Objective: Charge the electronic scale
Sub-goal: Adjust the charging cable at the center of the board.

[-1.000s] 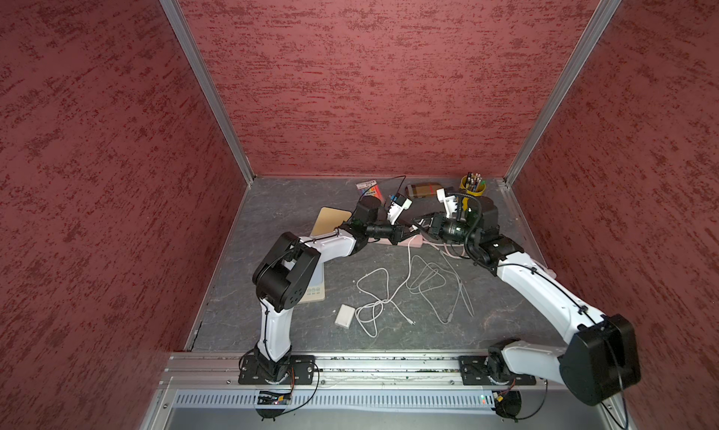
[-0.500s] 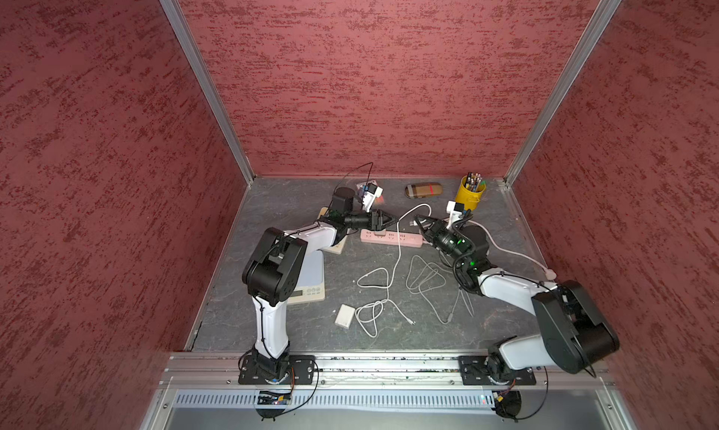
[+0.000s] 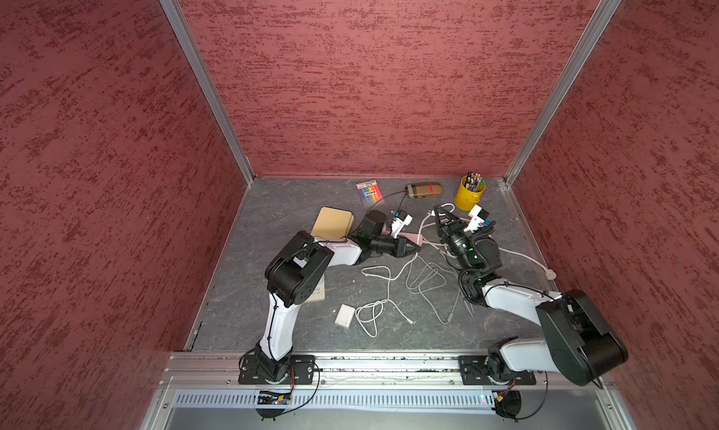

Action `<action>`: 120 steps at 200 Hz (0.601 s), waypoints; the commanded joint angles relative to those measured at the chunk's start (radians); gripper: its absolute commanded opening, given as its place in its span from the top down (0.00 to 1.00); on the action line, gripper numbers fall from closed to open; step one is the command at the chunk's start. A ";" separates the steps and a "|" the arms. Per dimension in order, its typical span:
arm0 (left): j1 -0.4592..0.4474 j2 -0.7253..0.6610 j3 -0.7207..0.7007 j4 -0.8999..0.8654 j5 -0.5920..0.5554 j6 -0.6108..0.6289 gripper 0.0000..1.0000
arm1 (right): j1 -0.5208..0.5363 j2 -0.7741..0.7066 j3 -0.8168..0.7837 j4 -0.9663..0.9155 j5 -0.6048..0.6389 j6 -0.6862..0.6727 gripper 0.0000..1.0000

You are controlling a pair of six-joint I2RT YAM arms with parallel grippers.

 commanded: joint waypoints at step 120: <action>0.118 -0.281 -0.195 -0.076 -0.160 0.165 0.34 | 0.102 0.404 0.399 -0.312 0.250 -0.413 1.00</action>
